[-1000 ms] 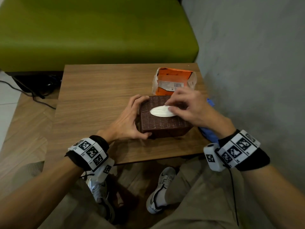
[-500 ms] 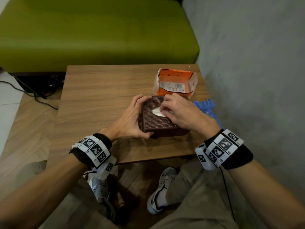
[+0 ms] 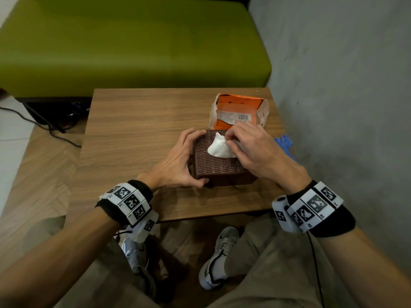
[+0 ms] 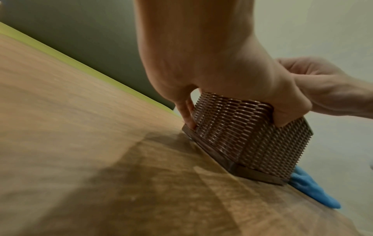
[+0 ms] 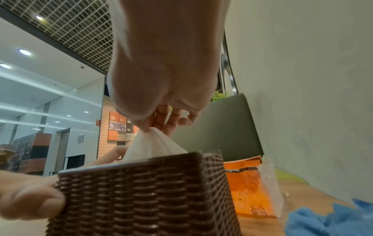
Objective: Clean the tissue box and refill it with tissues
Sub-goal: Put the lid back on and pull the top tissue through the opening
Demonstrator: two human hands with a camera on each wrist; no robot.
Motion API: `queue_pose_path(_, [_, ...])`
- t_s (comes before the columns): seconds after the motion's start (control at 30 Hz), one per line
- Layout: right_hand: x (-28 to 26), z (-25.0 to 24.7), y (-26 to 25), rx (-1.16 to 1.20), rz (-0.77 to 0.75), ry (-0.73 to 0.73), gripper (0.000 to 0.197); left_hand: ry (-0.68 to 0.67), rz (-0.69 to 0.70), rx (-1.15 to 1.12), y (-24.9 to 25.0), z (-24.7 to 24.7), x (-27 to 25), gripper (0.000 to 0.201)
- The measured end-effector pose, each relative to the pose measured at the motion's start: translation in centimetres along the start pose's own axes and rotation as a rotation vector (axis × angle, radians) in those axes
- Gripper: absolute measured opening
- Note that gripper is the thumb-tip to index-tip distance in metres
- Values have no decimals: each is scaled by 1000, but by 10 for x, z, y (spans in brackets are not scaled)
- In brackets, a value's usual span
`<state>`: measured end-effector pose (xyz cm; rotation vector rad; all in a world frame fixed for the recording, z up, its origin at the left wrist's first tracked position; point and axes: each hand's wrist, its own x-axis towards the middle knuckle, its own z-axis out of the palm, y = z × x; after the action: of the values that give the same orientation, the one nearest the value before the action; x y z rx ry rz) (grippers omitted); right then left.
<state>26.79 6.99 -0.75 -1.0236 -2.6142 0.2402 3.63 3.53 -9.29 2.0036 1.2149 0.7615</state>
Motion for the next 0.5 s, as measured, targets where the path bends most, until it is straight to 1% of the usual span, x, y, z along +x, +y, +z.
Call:
queue_pose_path(0.1, [0,3,0,24,-9,27,8,9,-1,8,-1,0,-1,117])
queue_pose_path(0.2, [1,7,-1,48,1,-10,8,-6,3,6,1,-1,-1,115])
queue_pose_path(0.33, [1,3,0,105,36,19,14,-26,-8,3,4,-2,1,113])
queue_pose_path(0.43, [-1,8,-1,56,15,-38,13,-26,-9,5,4,-1,0,112])
queue_pose_path(0.5, [-1,10,-1,64,23,-42,13,-31,-13,10,5,-1,0,113])
